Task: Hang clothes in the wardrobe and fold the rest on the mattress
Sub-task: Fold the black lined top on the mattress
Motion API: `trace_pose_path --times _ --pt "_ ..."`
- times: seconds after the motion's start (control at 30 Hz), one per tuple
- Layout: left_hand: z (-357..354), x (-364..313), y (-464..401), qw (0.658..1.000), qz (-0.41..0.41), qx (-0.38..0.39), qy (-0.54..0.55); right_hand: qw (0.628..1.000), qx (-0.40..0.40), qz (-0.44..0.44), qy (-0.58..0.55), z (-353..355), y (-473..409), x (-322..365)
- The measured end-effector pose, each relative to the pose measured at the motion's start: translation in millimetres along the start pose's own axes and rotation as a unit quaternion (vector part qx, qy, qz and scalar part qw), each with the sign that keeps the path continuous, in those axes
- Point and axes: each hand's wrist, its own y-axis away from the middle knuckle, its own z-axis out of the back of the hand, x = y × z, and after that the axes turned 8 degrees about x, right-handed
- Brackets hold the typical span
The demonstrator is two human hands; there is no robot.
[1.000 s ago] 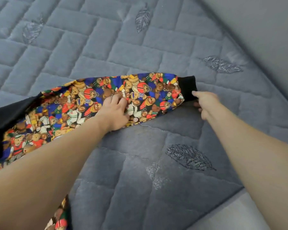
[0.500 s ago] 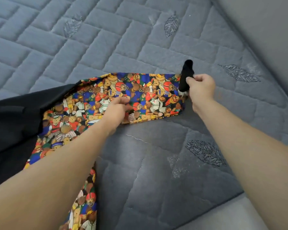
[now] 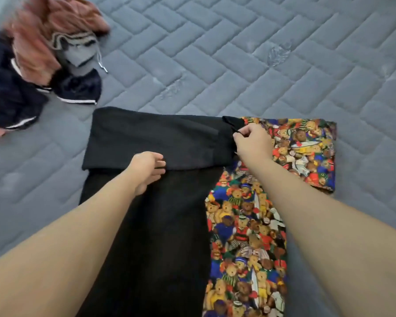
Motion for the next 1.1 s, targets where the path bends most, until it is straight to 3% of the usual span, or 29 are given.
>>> trace_pose_path --times 0.13,0.27,0.37,0.47,0.57,0.7,0.8,0.9,0.97,1.03,1.1 --pt "94 4 -9 0.999 -0.001 -0.033 0.032 0.996 0.08 0.035 -0.002 -102 17 80" --pt "136 1 -29 0.998 0.007 -0.035 0.057 0.97 0.214 0.063 -0.094 -177 38 125" --pt "130 -4 -51 0.998 0.015 -0.011 0.056 0.987 0.135 0.066 -0.06 -178 32 115" --pt "96 -13 -74 1.0 0.023 -0.015 0.006 0.985 0.008 0.055 0.161 -146 9 72" --pt "60 -17 -97 0.995 0.027 -0.082 -0.056 0.951 0.027 -0.019 0.308 -116 -8 26" --pt "52 -24 -113 0.989 -0.032 -0.143 -0.025 0.928 0.026 -0.071 0.366 -109 -17 -7" --pt "100 -28 -117 0.965 -0.089 -0.246 -0.034 0.918 0.001 -0.076 0.388 -114 -24 -5" --pt "158 -27 -128 0.954 -0.043 -0.274 -0.112 0.923 -0.004 -0.11 0.368 -113 -37 0" --pt "170 -25 -130 0.918 -0.006 -0.318 -0.237 0.926 -0.006 -0.144 0.35 -111 -46 0" --pt "149 -27 -129 0.855 -0.098 -0.365 -0.355 0.924 -0.008 -0.138 0.357 -111 -56 -1" --pt "110 -29 -127 0.819 -0.227 -0.293 -0.437 0.924 0.001 -0.097 0.37 -114 -65 -2"
